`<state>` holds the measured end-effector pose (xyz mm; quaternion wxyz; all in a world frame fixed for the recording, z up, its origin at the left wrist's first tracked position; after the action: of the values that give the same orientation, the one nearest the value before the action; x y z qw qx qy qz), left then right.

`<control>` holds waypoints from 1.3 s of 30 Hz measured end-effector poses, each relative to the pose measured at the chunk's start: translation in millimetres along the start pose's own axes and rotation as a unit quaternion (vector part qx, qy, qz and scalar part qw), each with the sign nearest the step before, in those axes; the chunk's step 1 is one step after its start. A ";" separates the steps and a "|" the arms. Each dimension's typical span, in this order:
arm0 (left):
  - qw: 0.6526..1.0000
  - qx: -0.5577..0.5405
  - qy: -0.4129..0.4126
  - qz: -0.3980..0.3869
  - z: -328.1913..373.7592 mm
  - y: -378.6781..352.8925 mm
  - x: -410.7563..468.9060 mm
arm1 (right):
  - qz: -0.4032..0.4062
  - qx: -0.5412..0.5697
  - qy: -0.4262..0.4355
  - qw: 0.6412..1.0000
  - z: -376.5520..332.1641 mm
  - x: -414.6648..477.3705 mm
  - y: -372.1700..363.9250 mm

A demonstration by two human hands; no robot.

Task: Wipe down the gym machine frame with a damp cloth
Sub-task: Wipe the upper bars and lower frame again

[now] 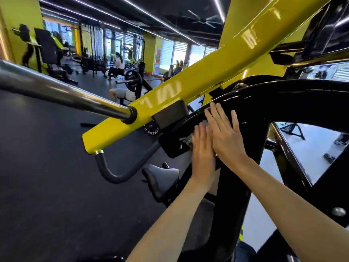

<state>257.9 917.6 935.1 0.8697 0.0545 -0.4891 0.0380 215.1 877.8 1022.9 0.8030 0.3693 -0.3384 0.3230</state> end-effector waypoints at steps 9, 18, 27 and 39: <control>0.991 0.063 0.106 -0.041 -46.1 26.2 -34.0 | 0.062 -0.002 0.035 0.997 8.4 1.8 9.2; 0.989 0.113 0.087 -0.030 -55.6 30.4 -32.1 | 0.068 0.022 0.076 0.995 18.9 3.9 10.1; 0.994 0.103 -0.004 -0.047 -50.1 29.2 -13.7 | 0.053 0.011 0.111 0.992 19.4 2.9 3.4; 0.989 0.125 0.023 -0.078 -61.9 26.3 -25.5 | 0.087 -0.018 0.072 0.993 10.6 3.6 -2.4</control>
<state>293.9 951.6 882.9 0.8674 0.2000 -0.4546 0.0322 215.7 868.9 1030.1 0.8004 0.2999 -0.3161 0.4117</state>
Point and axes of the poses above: each hand's wrist, its own x-axis towards the middle knuckle, its own y-axis out of the back of the hand, z = x × y, the point moved 4 cm from there along x, towards the middle knuckle, and after that the axes turned 3 degrees about z, right-handed, at the moved point
